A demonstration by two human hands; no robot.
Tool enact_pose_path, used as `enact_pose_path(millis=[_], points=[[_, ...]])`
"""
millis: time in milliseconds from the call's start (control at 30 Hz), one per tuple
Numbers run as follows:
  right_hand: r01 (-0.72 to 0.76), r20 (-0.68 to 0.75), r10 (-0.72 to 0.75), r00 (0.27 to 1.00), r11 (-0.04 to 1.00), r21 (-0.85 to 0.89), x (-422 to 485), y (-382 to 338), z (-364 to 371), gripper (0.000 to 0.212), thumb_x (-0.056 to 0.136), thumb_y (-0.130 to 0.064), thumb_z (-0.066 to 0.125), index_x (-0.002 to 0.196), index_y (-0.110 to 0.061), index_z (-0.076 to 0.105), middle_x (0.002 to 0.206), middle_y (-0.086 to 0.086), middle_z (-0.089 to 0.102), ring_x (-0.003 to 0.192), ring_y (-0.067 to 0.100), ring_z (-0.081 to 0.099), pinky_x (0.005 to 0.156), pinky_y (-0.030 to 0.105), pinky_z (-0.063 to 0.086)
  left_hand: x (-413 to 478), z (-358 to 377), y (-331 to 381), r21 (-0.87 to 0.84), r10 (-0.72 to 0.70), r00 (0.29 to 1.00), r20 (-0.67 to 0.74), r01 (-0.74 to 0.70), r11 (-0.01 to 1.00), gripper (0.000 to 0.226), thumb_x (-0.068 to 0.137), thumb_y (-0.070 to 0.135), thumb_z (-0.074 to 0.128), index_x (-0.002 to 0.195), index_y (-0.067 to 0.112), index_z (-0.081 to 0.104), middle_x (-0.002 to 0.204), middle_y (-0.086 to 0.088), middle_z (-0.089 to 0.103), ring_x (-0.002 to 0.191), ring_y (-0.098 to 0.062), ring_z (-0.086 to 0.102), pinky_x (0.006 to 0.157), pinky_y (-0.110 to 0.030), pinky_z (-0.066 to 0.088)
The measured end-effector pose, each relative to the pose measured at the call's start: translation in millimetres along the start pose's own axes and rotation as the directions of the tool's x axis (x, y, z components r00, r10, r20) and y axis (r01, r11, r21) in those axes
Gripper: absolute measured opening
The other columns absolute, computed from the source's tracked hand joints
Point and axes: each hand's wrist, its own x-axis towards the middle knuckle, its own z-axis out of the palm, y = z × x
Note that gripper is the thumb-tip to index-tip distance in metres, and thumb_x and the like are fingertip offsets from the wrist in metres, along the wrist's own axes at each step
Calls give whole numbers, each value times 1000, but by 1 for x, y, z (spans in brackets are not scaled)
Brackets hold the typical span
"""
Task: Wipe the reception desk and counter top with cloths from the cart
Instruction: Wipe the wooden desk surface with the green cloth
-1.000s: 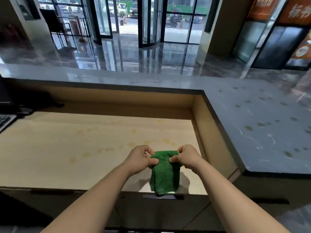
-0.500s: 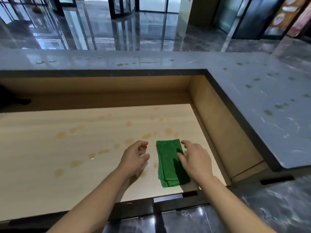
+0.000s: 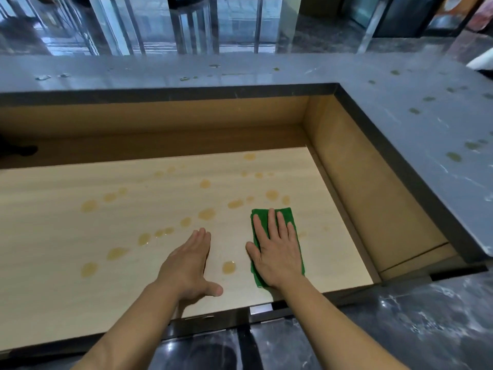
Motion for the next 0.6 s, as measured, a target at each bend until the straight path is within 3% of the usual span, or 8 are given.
enact_pose_path(millis=[67, 133, 233, 367, 433, 500, 600], points=[[-37, -13, 38, 999, 999, 30, 2, -17, 2, 78, 76, -58, -21, 147, -29, -23, 157, 8, -28, 147, 29, -23, 119, 44, -13, 1, 0, 0, 16, 5, 1000, 6, -5, 1000, 131, 68, 58, 76, 153, 17, -14, 158, 4, -20, 147, -10, -14, 120, -30, 7], [1, -2, -1, 1000, 1000, 28, 1, -41, 5, 71, 87, -57, -11, 151, -27, -19, 157, 10, -27, 146, 30, -23, 118, 46, -14, 3, 1, 0, 3, 2, 1000, 5, -2, 1000, 131, 67, 57, 78, 153, 17, -14, 158, 4, -20, 146, -10, -14, 119, -29, 7], [205, 26, -205, 978, 979, -5, -2, -61, 10, 62, 101, -48, 12, 154, -27, -13, 158, 10, -24, 146, 29, -23, 118, 45, -15, 7, 2, -1, -5, -10, 1000, 8, 10, 1000, 136, 63, 55, 81, 152, 17, -14, 159, 3, -18, 146, -10, -13, 121, -31, 8], [390, 16, -390, 920, 916, -93, 5, -15, 1, 58, 101, -49, 12, 151, -36, -15, 158, 1, -23, 147, 20, -21, 118, 40, -15, 9, -1, 5, 37, -51, 998, 44, 49, 998, 135, 64, 54, 81, 152, 16, -14, 159, 3, -20, 147, -11, -13, 121, -33, 10], [328, -7, -331, 943, 937, -121, 8, 32, -6, 59, 92, -53, -1, 146, -36, -18, 155, 0, -23, 147, 18, -19, 118, 37, -14, 9, -4, 8, 62, -66, 997, 50, 63, 996, 134, 66, 53, 81, 152, 16, -14, 159, 3, -21, 147, -12, -13, 120, -34, 13], [149, -51, -156, 986, 981, -124, 7, 83, -12, 66, 87, -55, -6, 148, -33, -14, 159, 2, -18, 149, 20, -14, 120, 37, -8, 9, -4, 9, 69, -76, 995, 57, 72, 995, 135, 65, 54, 81, 152, 16, -14, 159, 4, -21, 147, -12, -13, 120, -35, 14], [-84, -45, 80, 996, 992, -99, 4, 129, -18, 61, 102, -49, 14, 155, -28, -6, 163, 7, -10, 150, 23, -9, 121, 40, 0, 10, -4, 8, 61, -84, 994, 69, 80, 995, 135, 65, 54, 81, 152, 17, -15, 158, 4, -21, 147, -12, -14, 120, -37, 14]])
